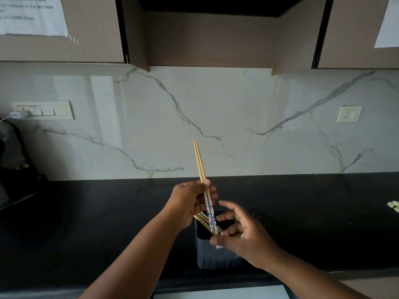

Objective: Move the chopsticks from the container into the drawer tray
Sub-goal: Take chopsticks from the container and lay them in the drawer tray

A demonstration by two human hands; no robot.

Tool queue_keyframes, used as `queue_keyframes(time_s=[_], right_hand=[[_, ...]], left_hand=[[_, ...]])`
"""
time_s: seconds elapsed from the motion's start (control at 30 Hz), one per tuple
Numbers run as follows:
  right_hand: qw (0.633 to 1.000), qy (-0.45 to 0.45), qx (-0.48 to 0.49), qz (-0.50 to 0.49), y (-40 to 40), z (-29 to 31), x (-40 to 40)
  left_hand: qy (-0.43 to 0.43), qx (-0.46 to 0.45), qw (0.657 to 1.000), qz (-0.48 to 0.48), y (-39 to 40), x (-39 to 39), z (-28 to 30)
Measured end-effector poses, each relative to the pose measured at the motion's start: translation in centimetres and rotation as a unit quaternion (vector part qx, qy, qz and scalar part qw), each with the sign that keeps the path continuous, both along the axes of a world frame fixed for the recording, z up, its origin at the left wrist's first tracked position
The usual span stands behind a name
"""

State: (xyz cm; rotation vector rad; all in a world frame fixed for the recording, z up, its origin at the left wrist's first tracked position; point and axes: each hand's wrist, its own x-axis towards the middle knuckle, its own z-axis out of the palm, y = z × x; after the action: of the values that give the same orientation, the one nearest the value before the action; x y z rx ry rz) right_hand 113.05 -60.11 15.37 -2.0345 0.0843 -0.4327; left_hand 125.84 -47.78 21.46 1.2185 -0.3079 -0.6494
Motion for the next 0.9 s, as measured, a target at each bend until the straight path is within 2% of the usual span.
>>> queue_keyframes(time_s=[0.03, 0.17, 0.33, 0.43, 0.5, 0.53, 0.6, 0.67, 0.7, 0.8, 0.9], right_hand=[[0.999, -0.018, -0.041, 0.004, -0.2, -0.2, 0.1], [0.991, -0.079, -0.100, 0.037, -1.2, 0.4, 0.6], [0.956, -0.114, -0.267, 0.029, -3.0, 0.5, 0.8], [0.944, -0.122, -0.304, 0.027, -3.4, 0.4, 0.8], [0.962, -0.091, -0.254, 0.026, -3.6, 0.6, 0.7], [0.980, -0.062, -0.188, 0.032, -3.4, 0.8, 0.7], [0.999, 0.002, 0.027, 0.044, -3.0, 1.1, 1.0], [0.970, 0.078, 0.228, 0.031, -2.5, 1.8, 1.2], [0.954, 0.108, 0.279, 0.023, -2.4, 1.9, 1.3], [0.931, 0.148, 0.333, 0.004, -2.5, 0.9, 1.2], [0.929, 0.164, 0.330, -0.006, -2.2, -0.9, 0.7]], left_hand=[[0.003, 0.001, 1.000, -0.001, -0.2, -0.1, -0.1], [0.009, -0.004, 1.000, 0.001, -0.9, -0.6, 0.0], [-0.002, -0.008, 1.000, -0.010, -1.8, -0.5, 0.0], [-0.015, -0.008, 1.000, -0.011, -2.3, -0.4, -0.2], [-0.019, -0.007, 1.000, -0.011, -2.5, -0.3, -0.2], [-0.020, -0.006, 1.000, -0.007, -2.5, -0.3, -0.3], [-0.021, -0.008, 1.000, 0.000, -2.6, -0.4, -0.5], [-0.027, -0.010, 1.000, 0.004, -2.7, -0.7, -0.9], [-0.030, -0.009, 0.999, 0.005, -2.8, -1.0, -1.1], [-0.038, 0.009, 0.999, 0.010, -2.8, -1.9, -2.3], [-0.076, 0.076, 0.994, -0.005, -2.4, -2.0, -4.1]])
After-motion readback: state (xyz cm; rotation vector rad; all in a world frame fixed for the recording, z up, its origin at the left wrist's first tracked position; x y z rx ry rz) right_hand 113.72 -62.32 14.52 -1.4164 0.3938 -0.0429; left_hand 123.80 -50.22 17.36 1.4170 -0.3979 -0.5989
